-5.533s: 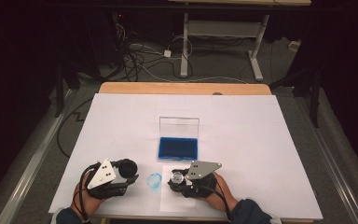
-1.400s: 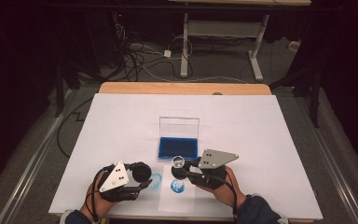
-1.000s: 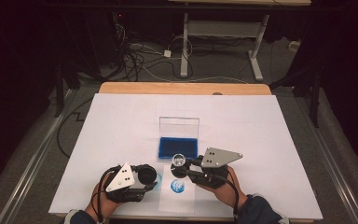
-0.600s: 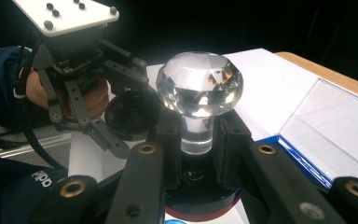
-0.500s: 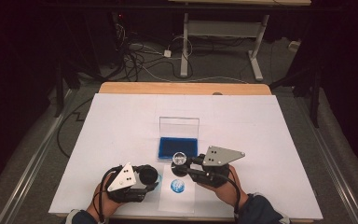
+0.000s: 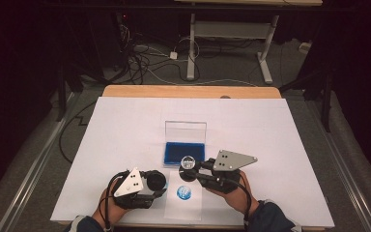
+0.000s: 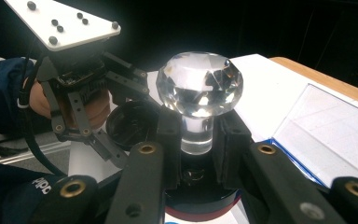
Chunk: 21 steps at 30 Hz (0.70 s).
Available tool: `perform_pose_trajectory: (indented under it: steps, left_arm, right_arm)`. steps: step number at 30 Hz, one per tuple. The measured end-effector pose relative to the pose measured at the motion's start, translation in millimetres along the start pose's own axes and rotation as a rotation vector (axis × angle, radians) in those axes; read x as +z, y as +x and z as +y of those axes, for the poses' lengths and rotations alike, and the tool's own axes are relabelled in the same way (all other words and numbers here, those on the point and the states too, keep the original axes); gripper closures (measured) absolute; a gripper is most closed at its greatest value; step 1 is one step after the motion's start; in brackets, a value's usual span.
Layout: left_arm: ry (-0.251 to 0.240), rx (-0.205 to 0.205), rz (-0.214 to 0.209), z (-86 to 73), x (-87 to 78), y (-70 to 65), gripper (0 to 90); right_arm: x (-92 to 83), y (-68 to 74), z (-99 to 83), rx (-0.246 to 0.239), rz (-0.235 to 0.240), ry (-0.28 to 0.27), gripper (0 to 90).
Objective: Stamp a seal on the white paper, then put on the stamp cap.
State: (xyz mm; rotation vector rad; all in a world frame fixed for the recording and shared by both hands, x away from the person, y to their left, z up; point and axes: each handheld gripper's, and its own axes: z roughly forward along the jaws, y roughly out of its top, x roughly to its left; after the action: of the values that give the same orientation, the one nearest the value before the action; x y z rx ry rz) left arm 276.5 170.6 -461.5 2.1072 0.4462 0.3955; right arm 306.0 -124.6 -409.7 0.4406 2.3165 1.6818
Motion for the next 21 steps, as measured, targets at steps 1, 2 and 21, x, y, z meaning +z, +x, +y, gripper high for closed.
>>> perform_pose_trajectory:
  steps: [1, 2, 21]
  left_arm:
    - [0.000, 0.001, -0.001, 0.1, 0.1, -0.2, 36.1]
    - [-0.002, 0.002, -0.001, 0.2, 0.1, -0.2, 36.1]
    - [-0.033, 0.009, -0.085, 12.3, 15.8, -12.7, 36.1]
  right_arm:
    - [-0.2, -0.2, -0.1, 0.003, 0.000, -0.003, 75.0]
    - [-0.4, -0.2, -0.2, 0.004, 0.001, -0.004, 75.0]
    - [-4.2, 4.4, 5.6, 0.005, 0.028, -0.062, 75.0]
